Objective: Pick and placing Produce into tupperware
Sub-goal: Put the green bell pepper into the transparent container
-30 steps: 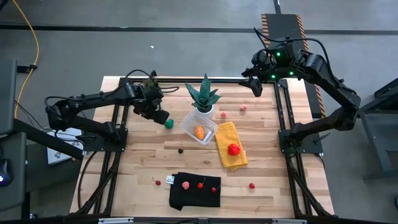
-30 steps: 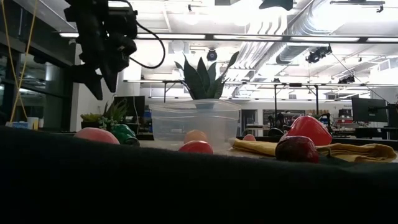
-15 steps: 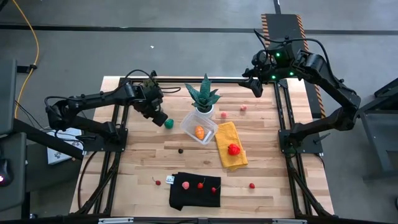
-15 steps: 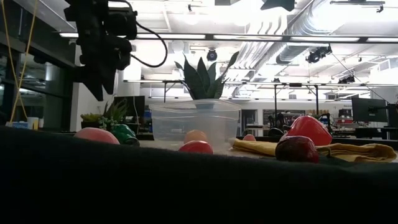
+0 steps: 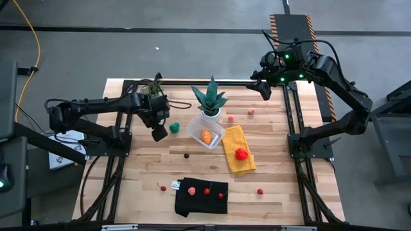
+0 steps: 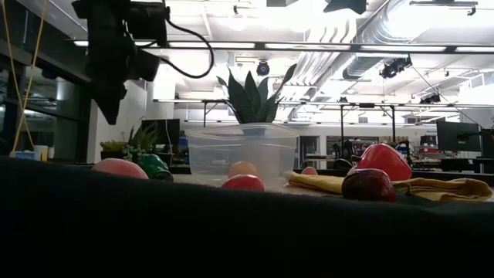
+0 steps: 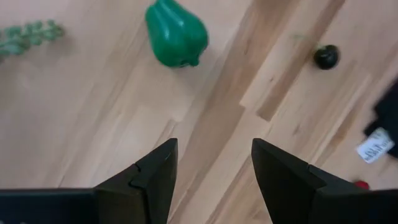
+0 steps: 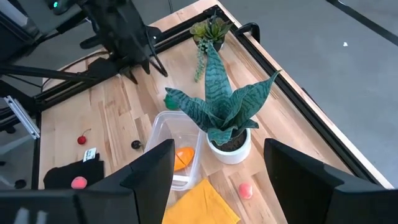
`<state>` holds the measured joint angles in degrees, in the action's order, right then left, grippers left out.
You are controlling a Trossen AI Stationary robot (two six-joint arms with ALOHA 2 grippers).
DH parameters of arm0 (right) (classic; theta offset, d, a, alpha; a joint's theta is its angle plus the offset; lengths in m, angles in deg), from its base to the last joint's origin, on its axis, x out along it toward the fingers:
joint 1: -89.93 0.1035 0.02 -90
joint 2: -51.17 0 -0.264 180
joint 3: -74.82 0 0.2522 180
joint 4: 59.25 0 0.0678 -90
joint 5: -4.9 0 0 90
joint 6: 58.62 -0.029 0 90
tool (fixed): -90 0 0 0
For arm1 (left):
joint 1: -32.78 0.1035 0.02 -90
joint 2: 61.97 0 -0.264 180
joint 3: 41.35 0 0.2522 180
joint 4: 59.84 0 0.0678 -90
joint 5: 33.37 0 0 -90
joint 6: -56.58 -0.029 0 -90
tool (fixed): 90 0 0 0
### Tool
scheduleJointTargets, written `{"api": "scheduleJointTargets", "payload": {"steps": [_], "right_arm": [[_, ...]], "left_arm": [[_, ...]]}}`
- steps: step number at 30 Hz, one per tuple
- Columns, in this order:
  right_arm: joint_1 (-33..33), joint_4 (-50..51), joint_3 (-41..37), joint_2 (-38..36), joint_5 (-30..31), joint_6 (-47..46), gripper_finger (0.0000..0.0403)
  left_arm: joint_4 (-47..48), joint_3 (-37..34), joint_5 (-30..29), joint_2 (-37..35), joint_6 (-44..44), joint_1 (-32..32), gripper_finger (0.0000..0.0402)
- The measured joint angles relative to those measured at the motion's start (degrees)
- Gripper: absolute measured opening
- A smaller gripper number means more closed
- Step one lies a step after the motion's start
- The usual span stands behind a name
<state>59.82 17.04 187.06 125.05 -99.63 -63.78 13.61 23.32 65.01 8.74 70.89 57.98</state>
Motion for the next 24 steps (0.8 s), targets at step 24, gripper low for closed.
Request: {"api": "scheduleJointTargets", "payload": {"steps": [24], "right_arm": [[4.4,-0.3,0.0,0.0,1.5,-2.0,0.0238]], "left_arm": [[-3.0,0.0,-32.9,-20.5,33.3,-23.5,0.0169]]}}
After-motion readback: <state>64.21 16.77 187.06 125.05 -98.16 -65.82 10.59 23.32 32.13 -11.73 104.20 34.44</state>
